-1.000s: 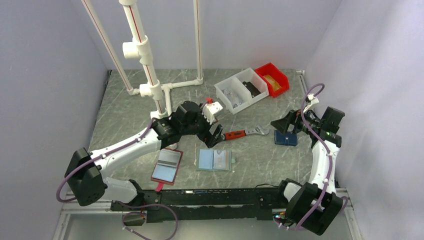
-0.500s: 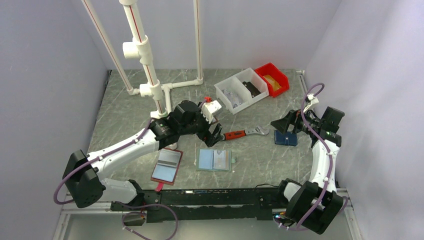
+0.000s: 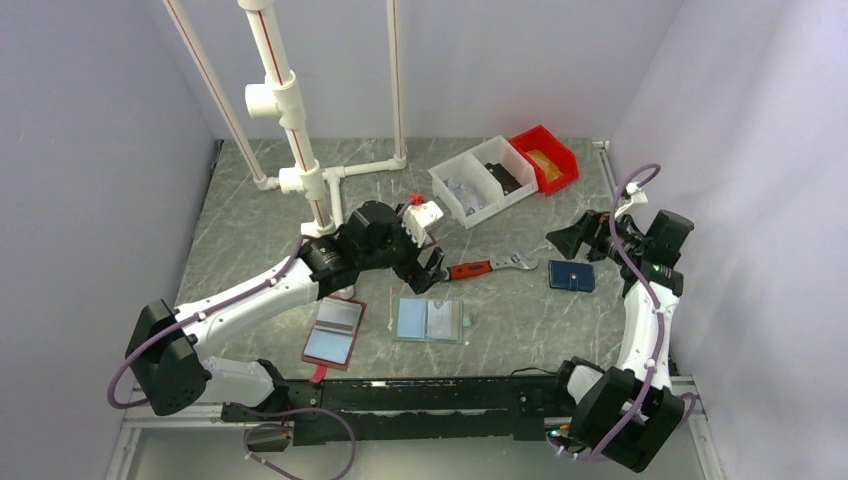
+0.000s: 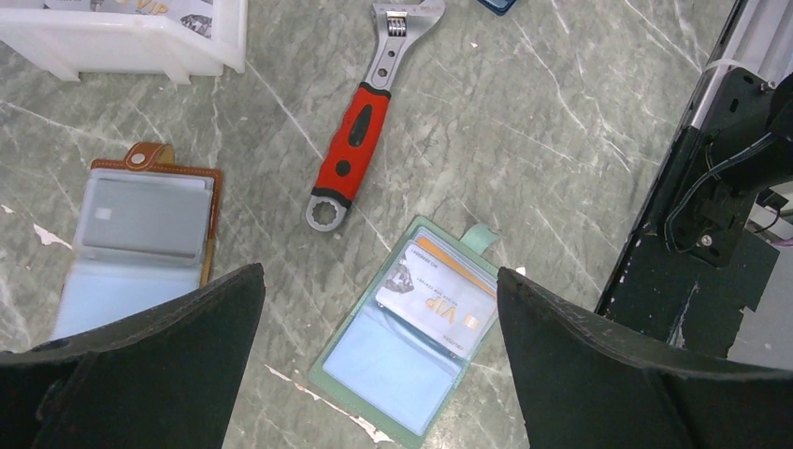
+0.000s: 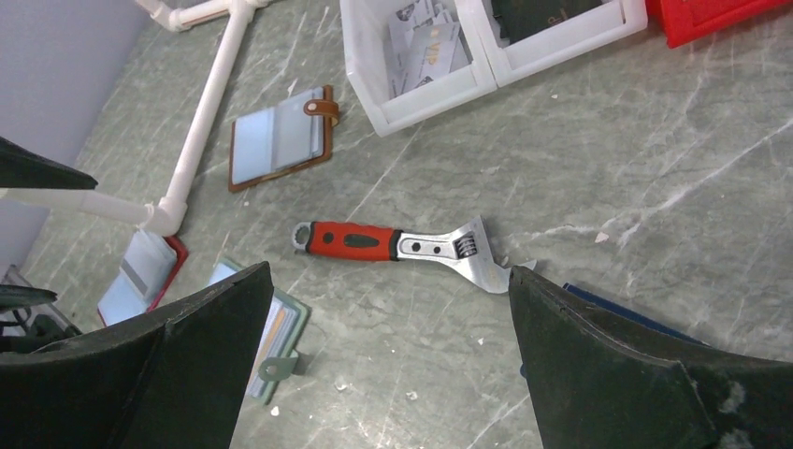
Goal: Take the credit cards out of the card holder
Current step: Reset both arms
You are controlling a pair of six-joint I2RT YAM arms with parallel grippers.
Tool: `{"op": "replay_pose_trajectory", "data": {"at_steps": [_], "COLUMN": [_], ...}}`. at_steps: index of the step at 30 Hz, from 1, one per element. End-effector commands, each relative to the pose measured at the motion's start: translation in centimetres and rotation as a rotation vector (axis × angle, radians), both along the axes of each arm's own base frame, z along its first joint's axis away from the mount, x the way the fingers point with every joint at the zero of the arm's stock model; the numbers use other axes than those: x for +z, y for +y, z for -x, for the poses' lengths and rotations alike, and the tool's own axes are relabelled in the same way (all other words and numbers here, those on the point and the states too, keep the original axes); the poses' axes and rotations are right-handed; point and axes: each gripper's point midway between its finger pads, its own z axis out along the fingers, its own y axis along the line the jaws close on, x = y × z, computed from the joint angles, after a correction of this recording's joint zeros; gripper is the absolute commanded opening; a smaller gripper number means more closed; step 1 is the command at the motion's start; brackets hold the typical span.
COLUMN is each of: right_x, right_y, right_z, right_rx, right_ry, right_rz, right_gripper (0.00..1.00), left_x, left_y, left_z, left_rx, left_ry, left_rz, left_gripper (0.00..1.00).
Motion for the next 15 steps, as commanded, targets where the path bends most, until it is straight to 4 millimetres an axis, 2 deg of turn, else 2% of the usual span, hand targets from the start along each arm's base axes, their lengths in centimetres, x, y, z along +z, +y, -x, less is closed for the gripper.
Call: {"op": "replay_pose_trajectory", "data": {"at_steps": [1, 15], "right_x": [1.8, 2.9], "right_y": [-0.5, -2.0], "right_z": [-0.6, -1.6], "right_rx": [-0.047, -0.241], "right_ry": [-0.043, -0.014], "right_rz": [-0.011, -0.105], "right_gripper": [1.0, 1.0], "left_x": [1.7, 2.4], "left_y": [0.0, 0.5], "left_z": [-0.5, -0.7], "left_rx": [0.003, 0.001], "left_ry": [-0.05, -0.096], "left_rz": [0.013, 0.007], "left_gripper": [0.99, 0.99]}}
